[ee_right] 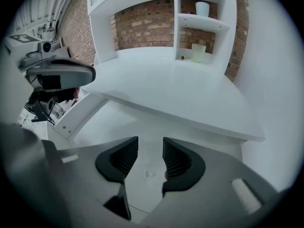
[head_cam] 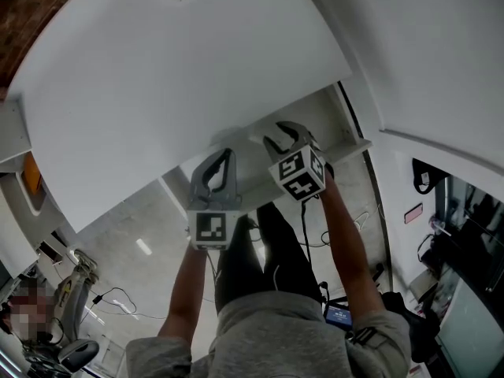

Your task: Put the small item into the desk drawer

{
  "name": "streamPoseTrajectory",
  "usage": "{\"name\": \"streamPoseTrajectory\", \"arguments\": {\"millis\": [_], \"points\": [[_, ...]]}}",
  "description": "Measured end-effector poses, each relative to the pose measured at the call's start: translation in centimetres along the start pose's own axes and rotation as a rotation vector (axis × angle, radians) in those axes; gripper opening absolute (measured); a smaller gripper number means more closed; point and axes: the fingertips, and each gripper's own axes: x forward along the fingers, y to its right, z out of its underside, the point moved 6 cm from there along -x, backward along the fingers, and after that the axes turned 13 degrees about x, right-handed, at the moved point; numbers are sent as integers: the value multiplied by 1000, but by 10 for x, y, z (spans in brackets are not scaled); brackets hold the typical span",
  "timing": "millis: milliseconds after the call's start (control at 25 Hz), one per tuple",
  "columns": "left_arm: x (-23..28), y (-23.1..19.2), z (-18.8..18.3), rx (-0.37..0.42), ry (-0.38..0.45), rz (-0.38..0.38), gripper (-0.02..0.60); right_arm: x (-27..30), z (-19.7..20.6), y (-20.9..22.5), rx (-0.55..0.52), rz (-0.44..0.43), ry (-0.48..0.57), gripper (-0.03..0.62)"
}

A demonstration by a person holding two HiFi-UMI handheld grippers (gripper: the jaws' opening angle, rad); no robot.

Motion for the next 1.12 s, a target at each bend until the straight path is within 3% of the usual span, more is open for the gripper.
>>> {"name": "streamPoseTrajectory", "arguments": {"millis": [600, 1120], "points": [[-34, -4, -68, 43, 68, -39, 12, -92, -31, -19, 46, 50, 223, 112], [-56, 6, -138, 86, 155, -59, 12, -199, -65, -21, 92, 134, 521, 23]]}}
